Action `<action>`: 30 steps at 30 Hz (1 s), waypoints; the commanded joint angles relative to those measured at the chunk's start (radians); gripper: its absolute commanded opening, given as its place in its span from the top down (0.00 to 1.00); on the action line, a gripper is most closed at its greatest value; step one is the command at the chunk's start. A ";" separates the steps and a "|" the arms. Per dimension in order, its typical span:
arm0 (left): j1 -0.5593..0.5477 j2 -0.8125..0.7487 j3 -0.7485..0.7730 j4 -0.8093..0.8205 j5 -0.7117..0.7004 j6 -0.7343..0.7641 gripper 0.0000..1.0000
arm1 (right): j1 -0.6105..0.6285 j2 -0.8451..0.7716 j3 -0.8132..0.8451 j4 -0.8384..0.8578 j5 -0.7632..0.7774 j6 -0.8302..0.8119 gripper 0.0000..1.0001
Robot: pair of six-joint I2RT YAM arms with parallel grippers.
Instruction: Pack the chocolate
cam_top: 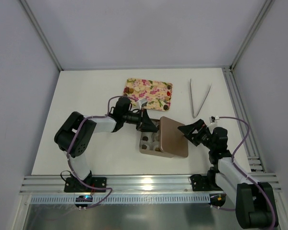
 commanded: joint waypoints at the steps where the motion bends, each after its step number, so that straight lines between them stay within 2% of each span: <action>1: 0.012 0.014 0.001 0.019 0.013 0.022 0.81 | 0.011 0.029 -0.016 0.029 0.034 -0.049 0.00; 7: 0.015 -0.001 0.036 -0.150 -0.019 0.129 0.80 | 0.025 0.069 -0.021 0.036 0.060 -0.088 0.00; 15: 0.019 -0.058 0.092 -0.343 -0.045 0.244 0.65 | 0.025 0.021 0.020 -0.041 0.078 -0.126 0.00; 16: 0.023 -0.072 0.096 -0.365 -0.059 0.259 0.60 | 0.025 0.015 0.025 -0.061 0.079 -0.128 0.00; 19: 0.029 -0.086 0.116 -0.448 -0.077 0.310 0.52 | 0.025 0.003 0.036 -0.076 0.082 -0.129 0.00; 22: 0.032 -0.089 0.144 -0.552 -0.105 0.362 0.48 | 0.025 0.007 0.037 -0.076 0.075 -0.125 0.00; 30: 0.027 -0.061 0.164 -0.635 -0.154 0.431 0.48 | 0.026 0.007 0.042 -0.072 0.074 -0.120 0.00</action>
